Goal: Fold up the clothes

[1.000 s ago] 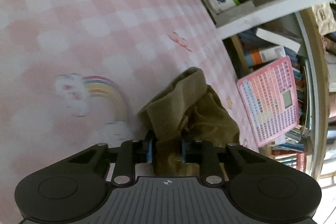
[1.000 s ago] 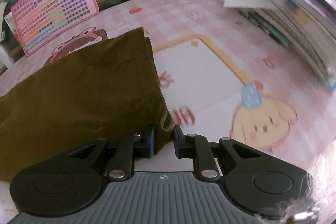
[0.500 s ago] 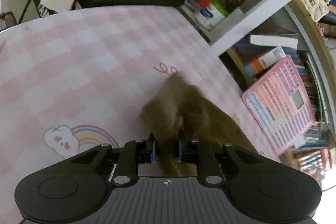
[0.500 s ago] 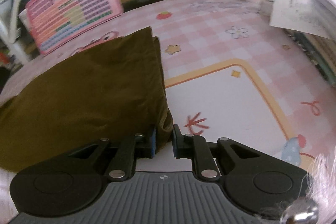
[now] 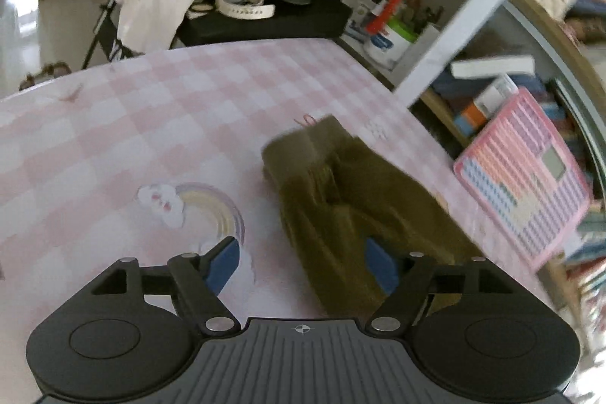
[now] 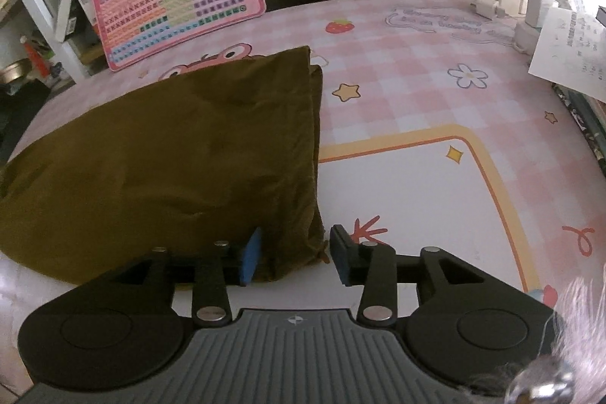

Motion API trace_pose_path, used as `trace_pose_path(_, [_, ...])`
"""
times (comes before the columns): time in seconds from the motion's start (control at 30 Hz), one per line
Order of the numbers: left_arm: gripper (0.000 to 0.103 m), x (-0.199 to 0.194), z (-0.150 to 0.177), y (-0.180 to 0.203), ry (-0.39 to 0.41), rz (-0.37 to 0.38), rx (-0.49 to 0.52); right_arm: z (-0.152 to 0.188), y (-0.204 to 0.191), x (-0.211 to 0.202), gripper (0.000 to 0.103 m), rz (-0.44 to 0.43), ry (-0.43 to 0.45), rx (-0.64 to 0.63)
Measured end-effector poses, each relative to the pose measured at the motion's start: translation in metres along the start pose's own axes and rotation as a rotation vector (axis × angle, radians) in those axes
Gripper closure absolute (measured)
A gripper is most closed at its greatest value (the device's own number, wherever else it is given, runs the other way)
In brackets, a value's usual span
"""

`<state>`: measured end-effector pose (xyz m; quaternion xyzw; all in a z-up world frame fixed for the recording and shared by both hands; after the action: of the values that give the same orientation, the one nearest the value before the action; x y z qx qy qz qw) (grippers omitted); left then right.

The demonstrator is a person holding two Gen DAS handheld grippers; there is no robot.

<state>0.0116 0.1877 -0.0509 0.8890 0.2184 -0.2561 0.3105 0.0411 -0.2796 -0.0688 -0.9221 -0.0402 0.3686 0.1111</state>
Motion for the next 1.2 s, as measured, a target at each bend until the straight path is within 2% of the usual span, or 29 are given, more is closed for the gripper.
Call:
trace_pose_path(0.13, [0.024,-0.025,0.025,0.018,0.006,-0.004,0.076,-0.001,-0.006,-0.016,0.049,-0.030,0.034,-0.048])
trace_pose_path(0.3, [0.024,-0.044,0.055,0.034,-0.025,0.003,0.069,0.009,-0.024,-0.035,0.031,-0.088,0.056,-0.160])
trace_pose_path(0.43, [0.020,-0.059,0.074,0.049,-0.034,0.019,0.120,0.016,-0.038,-0.040,0.022,-0.137,0.048,-0.237])
trace_pose_path(0.6, [0.012,-0.071,0.091,0.059,-0.031,-0.001,0.237,0.020,-0.048,-0.040,0.011,-0.149,0.033,-0.276])
trace_pose_path(0.7, [0.011,-0.074,0.099,0.065,-0.032,-0.016,0.329,0.023,-0.055,-0.039,0.004,-0.146,0.025,-0.296])
trace_pose_path(0.83, [0.011,-0.071,0.103,0.073,-0.054,0.024,0.431,0.026,-0.068,-0.039,0.002,-0.135,0.021,-0.303])
trace_pose_path(1.03, [0.011,-0.062,0.102,0.066,-0.128,0.107,0.426,0.029,-0.096,-0.041,0.002,-0.115,0.023,-0.296])
trace_pose_path(1.2, [0.011,-0.054,0.093,0.060,-0.163,0.158,0.467,0.033,-0.116,-0.042,0.001,-0.080,0.029,-0.273])
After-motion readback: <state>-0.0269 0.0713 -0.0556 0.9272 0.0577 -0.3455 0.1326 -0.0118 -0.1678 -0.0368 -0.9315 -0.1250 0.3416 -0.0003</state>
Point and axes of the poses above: each gripper's, at about its wrist camera, not at the fingertips, and x roughly the way its jaws point, y to its right, z to its underside, the point moved 4 cm from there along x, roughly the way its jaws point, and after that the axes turned 9 degrees about y, right-handed, at the moved point
